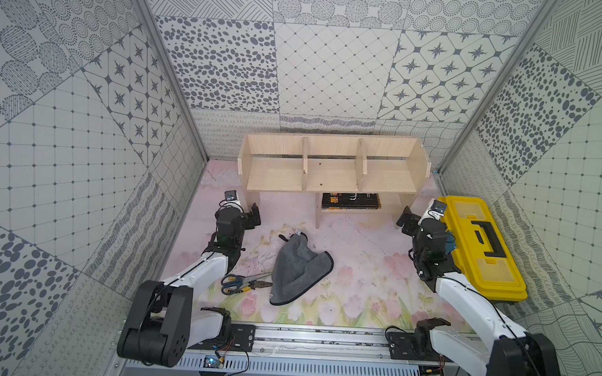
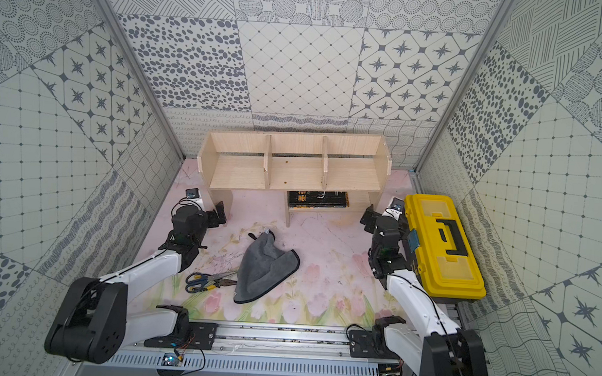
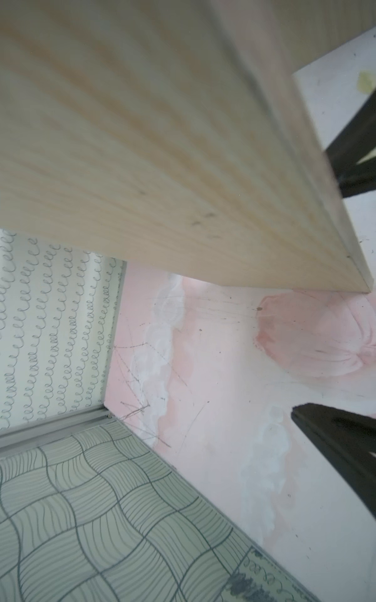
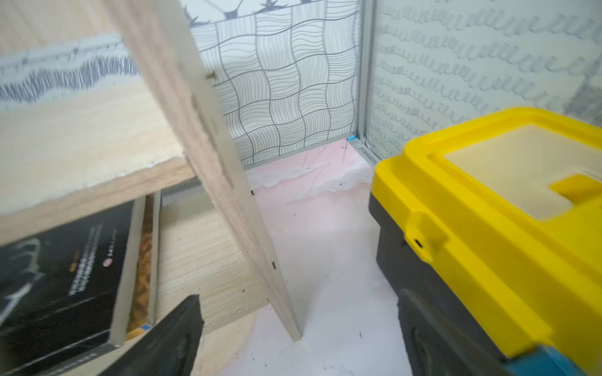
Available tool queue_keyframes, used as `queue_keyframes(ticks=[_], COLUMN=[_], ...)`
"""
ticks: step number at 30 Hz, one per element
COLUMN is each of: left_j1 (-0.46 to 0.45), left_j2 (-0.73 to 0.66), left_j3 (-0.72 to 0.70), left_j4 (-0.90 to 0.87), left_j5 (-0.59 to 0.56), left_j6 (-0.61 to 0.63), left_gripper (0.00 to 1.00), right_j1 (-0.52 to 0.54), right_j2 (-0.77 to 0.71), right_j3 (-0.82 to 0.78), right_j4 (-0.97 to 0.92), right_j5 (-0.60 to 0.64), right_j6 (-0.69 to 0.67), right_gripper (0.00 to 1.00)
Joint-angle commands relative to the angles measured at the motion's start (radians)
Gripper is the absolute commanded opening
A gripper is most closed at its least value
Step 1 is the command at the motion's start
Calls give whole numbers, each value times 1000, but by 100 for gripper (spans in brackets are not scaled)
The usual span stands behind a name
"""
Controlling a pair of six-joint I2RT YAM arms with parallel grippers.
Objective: Wipe the bookshelf clean with a cloth
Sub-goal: Pick up the cleaning item at the center of the board.
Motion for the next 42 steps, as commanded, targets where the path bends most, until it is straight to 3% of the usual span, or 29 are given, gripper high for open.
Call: queue_keyframes(ticks=[1,4,6,10,13,14,17,20,33,35,37,39,42], left_j1=[-21,-34,-45,-52,-54,-55,-55,-55,-58,-57,-58,-59,-57], left_j2=[-139,-167,-182,-243,-315,-332,-369,-411,-459,-459,-460,-459,-435], left_j3=[94,166,181,233,274,287,295,262,236,236,235,233,265], left_j4=[-512,-710,-777,-934,-995,-1010,-1042,-1061,-1074,-1074,-1076,-1068,-1062], left_j5=[-177,-151,-145,-207,-165,-147,-77,-41,-8,5,12,21,36], left_j6=[-247,-347,-382,-436,-431,-432,-433,-436,-450,-450,-453,-452,-432], left_gripper=[99,99,99,98,98,97,95,95,94,94,93,93,93], right_j1=[-15,139,345,791,998,1025,965,948,1013,1014,1009,990,934], right_j2=[-129,-124,-42,239,420,460,565,706,1120,1171,1194,1181,1099], right_j3=[-18,79,156,415,516,496,488,558,807,825,809,758,662], right_j4=[-327,-532,-674,-960,-853,-725,-457,-439,-540,-589,-626,-637,-623], right_j5=[-111,-45,94,316,426,400,-7,-121,-171,-140,-102,-78,-71], right_j6=[159,165,231,520,532,473,374,379,389,424,476,529,565], right_gripper=[97,97,97,97,97,97,97,97,96,88,68,34,0])
